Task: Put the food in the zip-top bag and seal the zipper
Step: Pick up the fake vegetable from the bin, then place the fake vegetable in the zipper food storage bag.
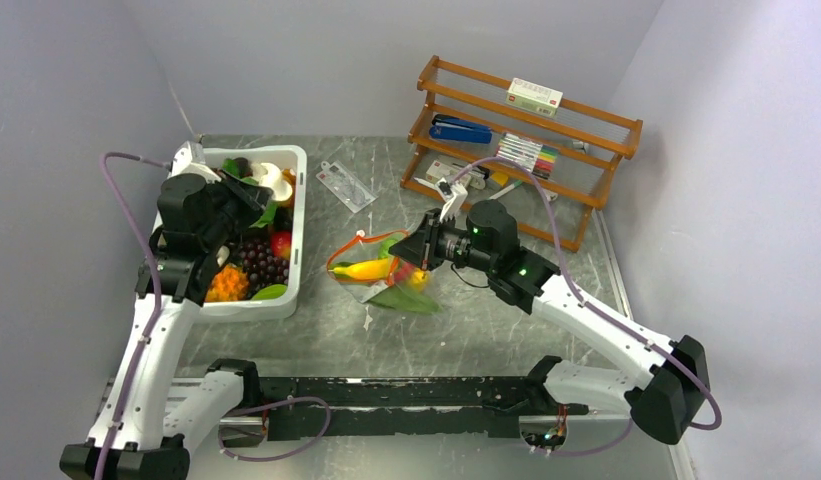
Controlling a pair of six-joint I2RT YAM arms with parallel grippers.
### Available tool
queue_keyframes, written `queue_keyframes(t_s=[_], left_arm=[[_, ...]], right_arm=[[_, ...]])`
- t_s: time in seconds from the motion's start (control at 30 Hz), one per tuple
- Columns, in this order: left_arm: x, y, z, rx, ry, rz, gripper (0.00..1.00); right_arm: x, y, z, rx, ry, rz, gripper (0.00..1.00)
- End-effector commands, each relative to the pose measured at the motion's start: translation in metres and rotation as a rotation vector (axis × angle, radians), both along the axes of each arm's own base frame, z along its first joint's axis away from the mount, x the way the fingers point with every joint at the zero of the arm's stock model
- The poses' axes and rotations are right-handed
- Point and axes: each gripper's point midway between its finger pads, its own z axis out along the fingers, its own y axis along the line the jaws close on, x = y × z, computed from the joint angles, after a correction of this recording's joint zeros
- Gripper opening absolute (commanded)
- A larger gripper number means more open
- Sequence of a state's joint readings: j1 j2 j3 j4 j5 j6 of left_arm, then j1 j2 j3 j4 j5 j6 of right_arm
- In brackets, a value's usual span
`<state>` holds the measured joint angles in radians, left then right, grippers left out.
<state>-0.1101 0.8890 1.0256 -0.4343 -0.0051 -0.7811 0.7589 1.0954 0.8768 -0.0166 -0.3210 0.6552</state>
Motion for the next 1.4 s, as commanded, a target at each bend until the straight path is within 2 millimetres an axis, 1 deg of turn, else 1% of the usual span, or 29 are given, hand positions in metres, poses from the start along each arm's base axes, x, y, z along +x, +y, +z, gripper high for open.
queue_keyframes(t_s=[0.0, 0.13, 0.23, 0.33, 0.47, 0.63, 0.77, 0.83, 1.07, 1.27, 1.37], left_arm=[[-0.018, -0.026, 0.017, 0.073, -0.068, -0.225, 0.07], [-0.044, -0.052, 0.011, 0.120, -0.076, -0.448, 0.07], [-0.061, -0.061, 0.007, 0.134, -0.081, -0.542, 0.07], [-0.071, -0.062, 0.005, 0.157, -0.074, -0.571, 0.07], [-0.087, -0.073, 0.011, 0.170, -0.123, -0.679, 0.07], [-0.112, -0.097, 0.018, 0.132, -0.180, -0.896, 0.07], [-0.137, -0.115, 0.021, 0.023, -0.208, -1.077, 0.07], [-0.145, -0.120, 0.019, -0.026, -0.206, -1.129, 0.07], [-0.160, -0.127, 0.001, -0.138, -0.144, -1.234, 0.07], [-0.154, -0.127, -0.025, -0.163, -0.046, -1.220, 0.07], [-0.141, -0.124, -0.040, -0.149, 0.018, -1.164, 0.07]], right_arm=[[0.008, 0.002, 0.020, 0.052, -0.044, -0.021, 0.00], [0.010, 0.003, 0.021, 0.052, -0.061, -0.024, 0.00], [0.012, 0.002, 0.021, 0.047, -0.066, -0.034, 0.00], [0.017, 0.002, 0.017, 0.025, -0.067, -0.049, 0.00], [0.021, 0.000, 0.013, 0.005, -0.067, -0.062, 0.00], [0.023, 0.000, 0.021, 0.018, -0.077, -0.069, 0.00], [0.025, 0.001, 0.022, 0.022, -0.074, -0.077, 0.00], [0.027, 0.000, 0.021, 0.023, -0.070, -0.089, 0.00], [0.026, 0.005, 0.026, 0.045, -0.063, -0.070, 0.00], [0.020, 0.016, 0.028, 0.077, -0.077, 0.004, 0.00], [0.021, 0.020, 0.025, 0.056, -0.116, 0.042, 0.00]])
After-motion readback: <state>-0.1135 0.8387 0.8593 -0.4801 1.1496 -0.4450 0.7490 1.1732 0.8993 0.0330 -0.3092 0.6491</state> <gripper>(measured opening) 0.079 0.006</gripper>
